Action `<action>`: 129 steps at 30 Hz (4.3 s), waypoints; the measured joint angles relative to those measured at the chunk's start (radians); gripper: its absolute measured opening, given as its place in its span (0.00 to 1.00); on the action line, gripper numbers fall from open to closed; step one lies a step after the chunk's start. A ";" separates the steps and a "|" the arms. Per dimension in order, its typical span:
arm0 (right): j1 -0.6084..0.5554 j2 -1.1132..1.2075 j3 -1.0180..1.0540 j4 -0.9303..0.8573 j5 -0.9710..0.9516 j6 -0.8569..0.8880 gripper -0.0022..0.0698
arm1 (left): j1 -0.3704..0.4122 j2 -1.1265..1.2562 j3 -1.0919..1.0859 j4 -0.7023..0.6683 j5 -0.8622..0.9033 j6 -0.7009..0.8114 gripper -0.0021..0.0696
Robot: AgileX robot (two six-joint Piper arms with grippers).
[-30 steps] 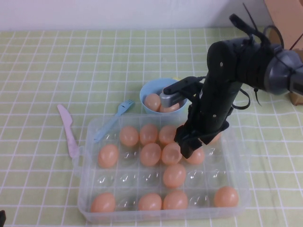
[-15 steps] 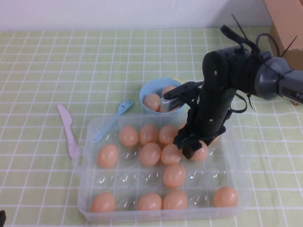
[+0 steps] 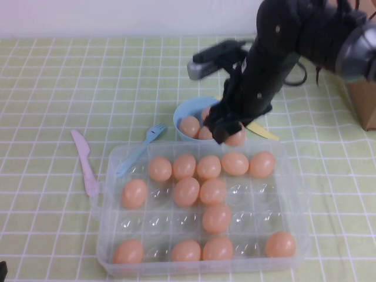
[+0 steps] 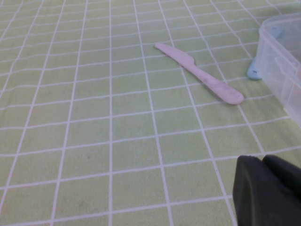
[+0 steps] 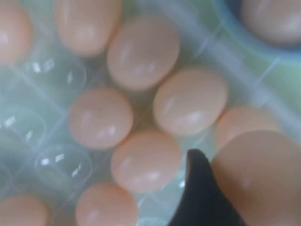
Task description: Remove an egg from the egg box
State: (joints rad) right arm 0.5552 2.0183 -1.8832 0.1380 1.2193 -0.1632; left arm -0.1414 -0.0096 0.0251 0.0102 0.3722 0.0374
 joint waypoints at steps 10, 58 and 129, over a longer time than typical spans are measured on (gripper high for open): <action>0.000 0.090 -0.114 -0.070 -0.162 -0.030 0.54 | 0.000 0.000 0.000 0.000 0.000 0.000 0.02; 0.068 -0.502 0.755 0.002 -1.211 0.002 0.01 | 0.000 0.000 0.000 0.000 0.000 0.000 0.02; -0.580 -1.888 1.818 0.380 -1.066 -0.514 0.01 | 0.000 0.000 0.000 0.008 0.000 0.000 0.02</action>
State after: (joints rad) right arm -0.0247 0.1305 -0.0654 0.5179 0.1530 -0.6776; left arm -0.1414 -0.0096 0.0251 0.0186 0.3722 0.0374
